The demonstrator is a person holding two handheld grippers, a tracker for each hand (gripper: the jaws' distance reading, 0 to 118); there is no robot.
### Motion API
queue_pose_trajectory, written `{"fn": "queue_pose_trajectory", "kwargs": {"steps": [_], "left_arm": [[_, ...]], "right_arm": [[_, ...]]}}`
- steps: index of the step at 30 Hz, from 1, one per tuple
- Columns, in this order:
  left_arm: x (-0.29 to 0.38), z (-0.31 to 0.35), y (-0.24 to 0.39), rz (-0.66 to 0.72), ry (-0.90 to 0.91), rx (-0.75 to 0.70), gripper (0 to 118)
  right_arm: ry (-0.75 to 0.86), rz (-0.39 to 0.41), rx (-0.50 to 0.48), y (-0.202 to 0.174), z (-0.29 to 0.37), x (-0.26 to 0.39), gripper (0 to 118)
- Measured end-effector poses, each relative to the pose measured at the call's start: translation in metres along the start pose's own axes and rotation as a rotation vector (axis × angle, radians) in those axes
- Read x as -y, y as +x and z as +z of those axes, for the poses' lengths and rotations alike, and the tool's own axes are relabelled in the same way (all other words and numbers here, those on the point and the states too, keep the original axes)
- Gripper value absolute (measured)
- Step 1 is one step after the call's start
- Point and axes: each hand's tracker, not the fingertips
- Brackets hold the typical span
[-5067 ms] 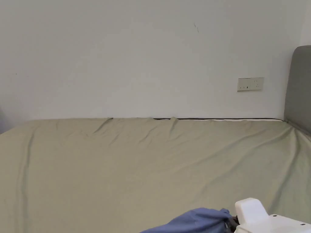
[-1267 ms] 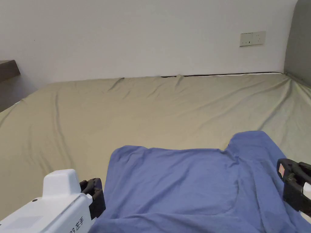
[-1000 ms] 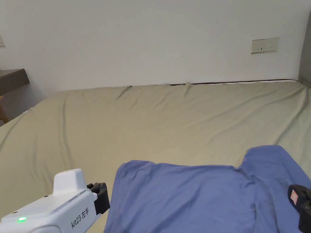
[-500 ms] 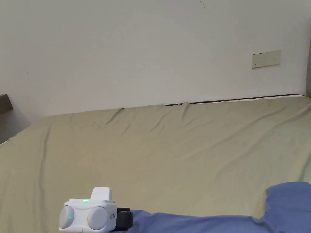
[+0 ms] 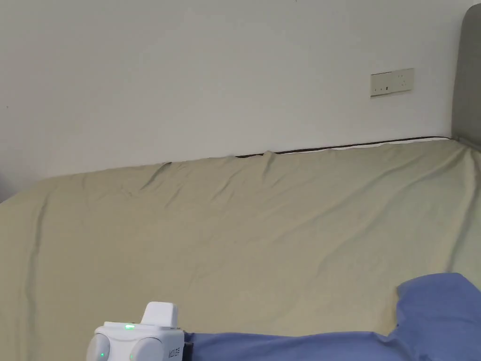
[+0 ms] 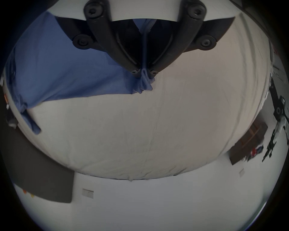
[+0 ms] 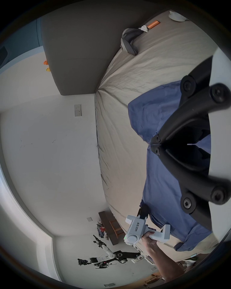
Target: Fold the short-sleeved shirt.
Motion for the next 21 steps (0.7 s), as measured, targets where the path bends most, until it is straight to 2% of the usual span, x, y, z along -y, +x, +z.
{"fn": "queue_pose_trajectory", "kwargs": {"steps": [2, 3, 4, 5, 6, 7, 8, 9, 10, 13, 16, 18, 19, 21], "left_arm": [[0.000, -0.004, -0.001, 0.031, -0.013, -0.011, 2], [-0.001, -0.005, -0.001, 0.045, -0.019, -0.009, 2], [-0.003, -0.006, -0.003, 0.047, -0.023, -0.008, 2], [-0.004, -0.006, -0.003, 0.074, -0.043, 0.001, 2], [-0.005, -0.008, -0.004, 0.082, -0.049, 0.001, 2], [-0.004, -0.008, -0.004, 0.076, -0.046, 0.001, 2], [-0.004, -0.009, -0.006, 0.070, -0.048, 0.007, 2], [-0.004, -0.008, -0.008, 0.068, -0.042, 0.006, 2], [-0.004, -0.011, -0.011, 0.100, -0.043, 0.014, 2], [-0.002, -0.010, -0.009, 0.128, -0.034, 0.008, 2], [-0.003, -0.010, 0.002, 0.029, -0.030, -0.047, 2], [-0.003, -0.010, 0.014, -0.060, -0.039, -0.087, 2], [-0.004, -0.010, 0.018, -0.096, -0.042, -0.105, 2], [-0.003, -0.012, 0.023, -0.106, -0.045, -0.117, 2]], "right_arm": [[-0.004, -0.003, 0.016, 0.006, 0.001, -0.004, 1], [-0.014, -0.017, 0.029, 0.012, 0.000, -0.006, 20], [-0.029, -0.034, 0.040, 0.020, -0.011, -0.011, 54], [-0.060, -0.047, 0.051, 0.028, -0.017, -0.016, 95], [-0.101, -0.050, 0.065, 0.037, -0.026, -0.019, 118], [-0.160, -0.060, 0.012, 0.044, -0.034, -0.019, 114], [-0.117, -0.039, 0.054, 0.061, -0.054, -0.032, 114], [-0.274, -0.129, 0.090, 0.073, -0.071, -0.035, 114], [-0.263, -0.077, 0.121, 0.083, -0.087, -0.042, 114], [-0.345, -0.018, 0.172, 0.104, -0.134, -0.044, 114], [-0.477, 0.023, 0.227, 0.122, -0.192, -0.044, 114], [-0.524, 0.079, 0.230, 0.128, -0.223, -0.038, 113], [-0.527, 0.091, 0.242, 0.131, -0.236, -0.035, 113], [-0.550, 0.055, 0.263, 0.127, -0.214, -0.037, 113]]}}
